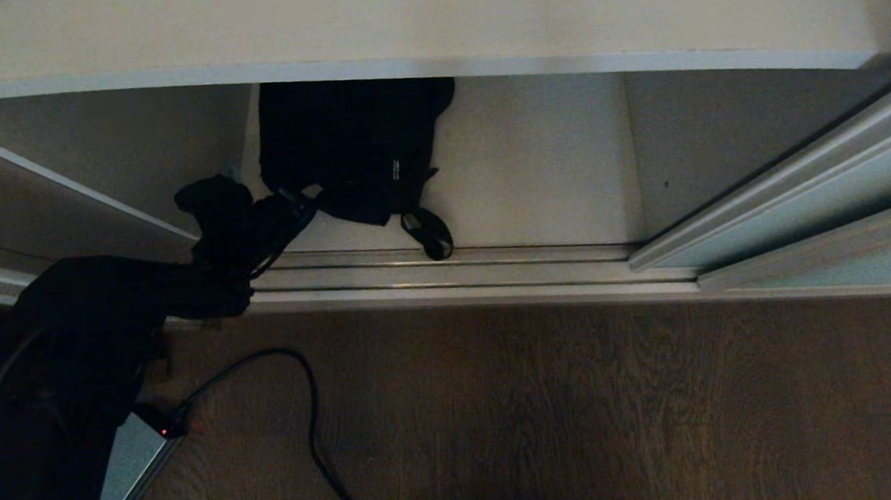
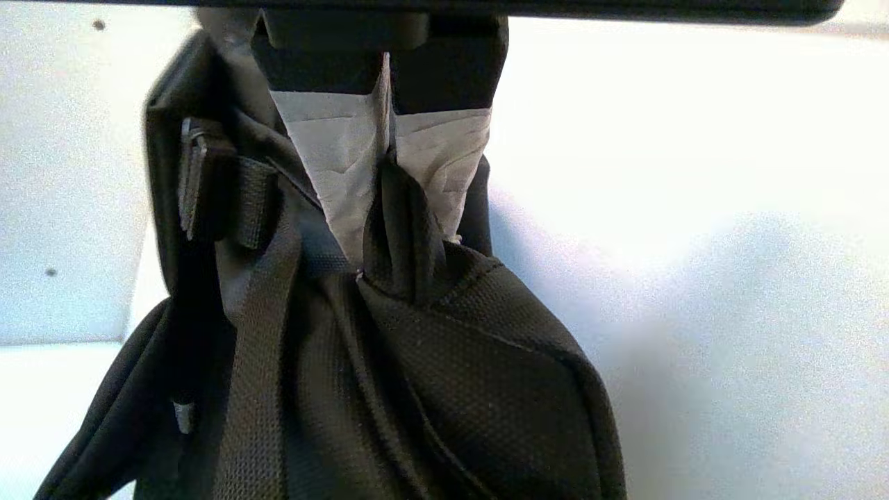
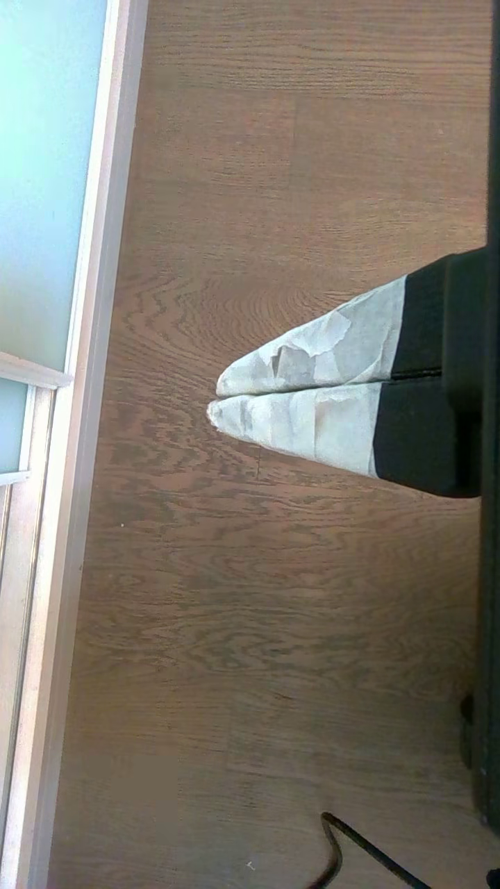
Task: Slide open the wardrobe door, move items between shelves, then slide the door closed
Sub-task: Place the bag on the higher shelf
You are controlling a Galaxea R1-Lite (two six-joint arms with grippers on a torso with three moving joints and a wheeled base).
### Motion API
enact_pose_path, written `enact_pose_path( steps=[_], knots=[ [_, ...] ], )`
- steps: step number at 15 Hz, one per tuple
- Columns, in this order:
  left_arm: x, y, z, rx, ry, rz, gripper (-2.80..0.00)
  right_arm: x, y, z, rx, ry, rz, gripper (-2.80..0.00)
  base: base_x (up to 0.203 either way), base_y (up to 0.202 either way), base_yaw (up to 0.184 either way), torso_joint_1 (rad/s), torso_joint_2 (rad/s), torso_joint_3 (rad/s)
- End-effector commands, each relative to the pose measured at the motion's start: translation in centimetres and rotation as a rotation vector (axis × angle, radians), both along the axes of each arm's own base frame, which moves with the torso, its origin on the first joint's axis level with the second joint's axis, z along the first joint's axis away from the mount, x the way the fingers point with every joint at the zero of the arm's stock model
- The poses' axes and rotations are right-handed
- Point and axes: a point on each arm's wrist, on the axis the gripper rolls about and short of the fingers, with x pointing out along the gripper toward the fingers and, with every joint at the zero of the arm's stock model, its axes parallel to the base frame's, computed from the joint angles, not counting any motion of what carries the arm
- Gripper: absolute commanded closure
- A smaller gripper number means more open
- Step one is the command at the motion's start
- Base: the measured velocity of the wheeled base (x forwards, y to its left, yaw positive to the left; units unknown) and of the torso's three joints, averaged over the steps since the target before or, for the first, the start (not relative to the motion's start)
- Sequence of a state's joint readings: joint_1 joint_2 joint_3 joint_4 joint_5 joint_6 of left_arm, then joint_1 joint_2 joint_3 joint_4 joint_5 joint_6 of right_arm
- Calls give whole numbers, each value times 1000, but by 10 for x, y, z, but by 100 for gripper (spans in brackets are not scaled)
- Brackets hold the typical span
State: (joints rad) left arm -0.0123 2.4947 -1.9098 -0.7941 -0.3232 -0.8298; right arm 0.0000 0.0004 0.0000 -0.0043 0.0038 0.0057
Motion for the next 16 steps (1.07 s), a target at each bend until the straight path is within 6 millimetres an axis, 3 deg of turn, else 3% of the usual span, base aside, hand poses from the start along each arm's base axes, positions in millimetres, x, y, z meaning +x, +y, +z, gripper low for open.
enact_pose_path(
  steps=[1, 4, 7, 10, 16],
  knots=[
    [-22, -5, 31, -1, 16, -5, 0, 0, 0, 0, 0, -2, 1, 0, 0, 0, 0, 0, 0, 0],
    [-56, -11, 52, 9, 68, -12, 0, 0, 0, 0, 0, -1, 1, 0, 0, 0, 0, 0, 0, 0],
    [-82, -23, 40, 30, 156, -15, 0, 0, 0, 0, 0, -4, 1, 0, 0, 0, 0, 0, 0, 0],
    [-83, -36, 41, 38, 147, 85, 0, 0, 0, 0, 0, -4, 1, 0, 0, 0, 0, 0, 0, 0],
    [-65, -36, 28, 40, 149, 89, 0, 0, 0, 0, 0, -3, 1, 0, -26, 0, 0, 0, 1, 1]
  ],
)
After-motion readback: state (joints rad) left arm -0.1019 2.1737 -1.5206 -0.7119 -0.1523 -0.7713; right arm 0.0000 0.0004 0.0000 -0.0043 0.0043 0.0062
